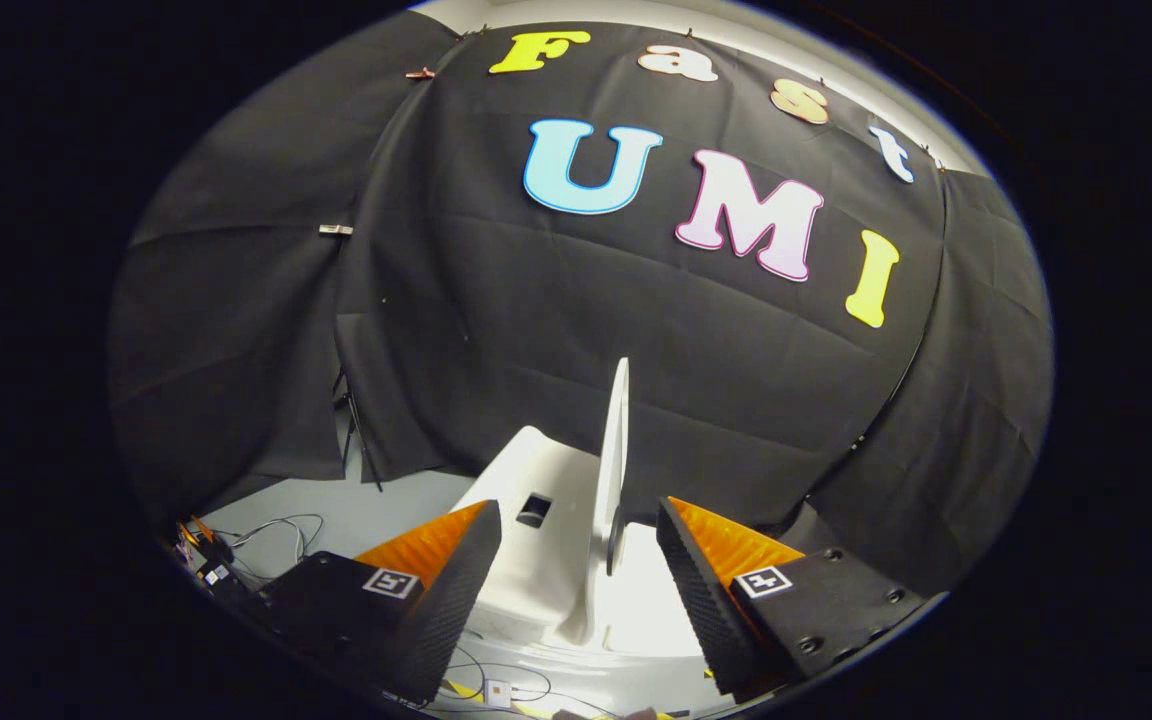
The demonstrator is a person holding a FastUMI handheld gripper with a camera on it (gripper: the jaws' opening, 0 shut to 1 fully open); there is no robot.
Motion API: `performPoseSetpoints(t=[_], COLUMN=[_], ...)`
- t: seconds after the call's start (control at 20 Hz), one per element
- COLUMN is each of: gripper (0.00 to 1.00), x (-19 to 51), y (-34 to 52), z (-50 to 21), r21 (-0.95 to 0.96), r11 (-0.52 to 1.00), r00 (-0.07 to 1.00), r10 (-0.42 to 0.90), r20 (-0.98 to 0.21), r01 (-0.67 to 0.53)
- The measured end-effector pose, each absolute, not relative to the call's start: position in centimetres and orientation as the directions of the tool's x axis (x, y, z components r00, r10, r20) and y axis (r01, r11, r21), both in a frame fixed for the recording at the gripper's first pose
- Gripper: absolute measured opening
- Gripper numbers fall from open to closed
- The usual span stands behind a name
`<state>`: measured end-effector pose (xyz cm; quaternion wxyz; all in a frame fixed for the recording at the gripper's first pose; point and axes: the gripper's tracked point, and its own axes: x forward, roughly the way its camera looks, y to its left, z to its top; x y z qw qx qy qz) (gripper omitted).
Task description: Open the toilet lid.
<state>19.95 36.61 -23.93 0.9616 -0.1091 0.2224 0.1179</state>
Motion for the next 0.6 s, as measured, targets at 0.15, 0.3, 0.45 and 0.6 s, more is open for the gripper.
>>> performPoseSetpoints(t=[0.15,0.3,0.45,0.6], gripper=[0.99,0.99,0.99,0.99], x=[19.5,18.8,18.2,17.6], y=[36.3,35.8,34.7,33.0], z=[-22.4,-20.9,-18.5,-16.0], r21=[-0.158,-0.141,-0.114,-0.086], r11=[0.947,0.948,0.954,0.962], r00=[0.887,0.890,0.901,0.916], r10=[0.192,0.207,0.217,0.218], r20=[-0.420,-0.406,-0.376,-0.336], r01=[-0.280,-0.285,-0.277,-0.261])
